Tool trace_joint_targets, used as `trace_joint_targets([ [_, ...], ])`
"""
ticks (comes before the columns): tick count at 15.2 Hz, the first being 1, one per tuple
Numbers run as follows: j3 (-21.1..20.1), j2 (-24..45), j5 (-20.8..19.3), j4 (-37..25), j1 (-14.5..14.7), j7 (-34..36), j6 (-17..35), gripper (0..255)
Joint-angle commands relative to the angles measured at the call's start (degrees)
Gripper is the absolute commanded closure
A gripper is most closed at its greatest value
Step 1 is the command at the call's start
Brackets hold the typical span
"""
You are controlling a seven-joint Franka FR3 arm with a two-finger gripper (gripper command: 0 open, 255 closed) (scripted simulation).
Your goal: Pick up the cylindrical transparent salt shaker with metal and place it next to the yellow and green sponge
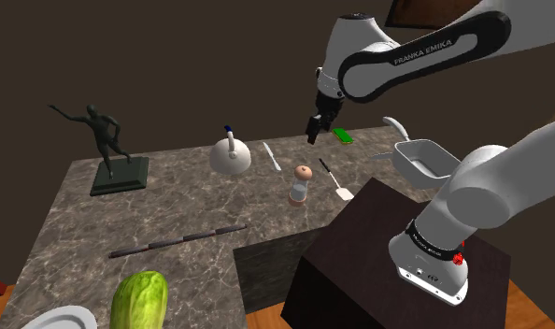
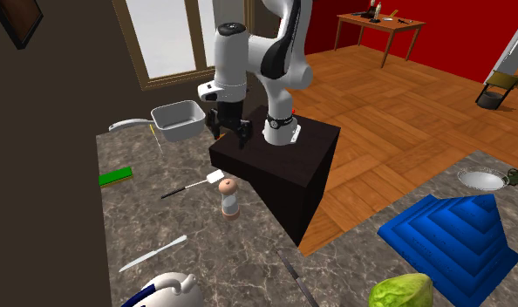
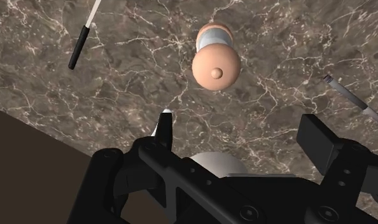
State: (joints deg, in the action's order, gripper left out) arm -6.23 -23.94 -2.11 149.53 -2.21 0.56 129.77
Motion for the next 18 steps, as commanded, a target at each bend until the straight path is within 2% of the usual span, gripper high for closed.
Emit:
trace_joint_targets([
  [1, -0.5, 3.9, -0.7, 0.8, -0.3, 0.9, 4.4, 0],
  [6, -1.5, 15.0, -4.0, 0.5, -1.7, 3.7, 14.3, 0],
  [10, -1.8, 24.7, -8.8, -1.3, -2.7, 7.5, 21.3, 0],
  [18, -0.3, 32.6, -14.1, -2.2, -2.6, 11.5, 27.9, 0],
])
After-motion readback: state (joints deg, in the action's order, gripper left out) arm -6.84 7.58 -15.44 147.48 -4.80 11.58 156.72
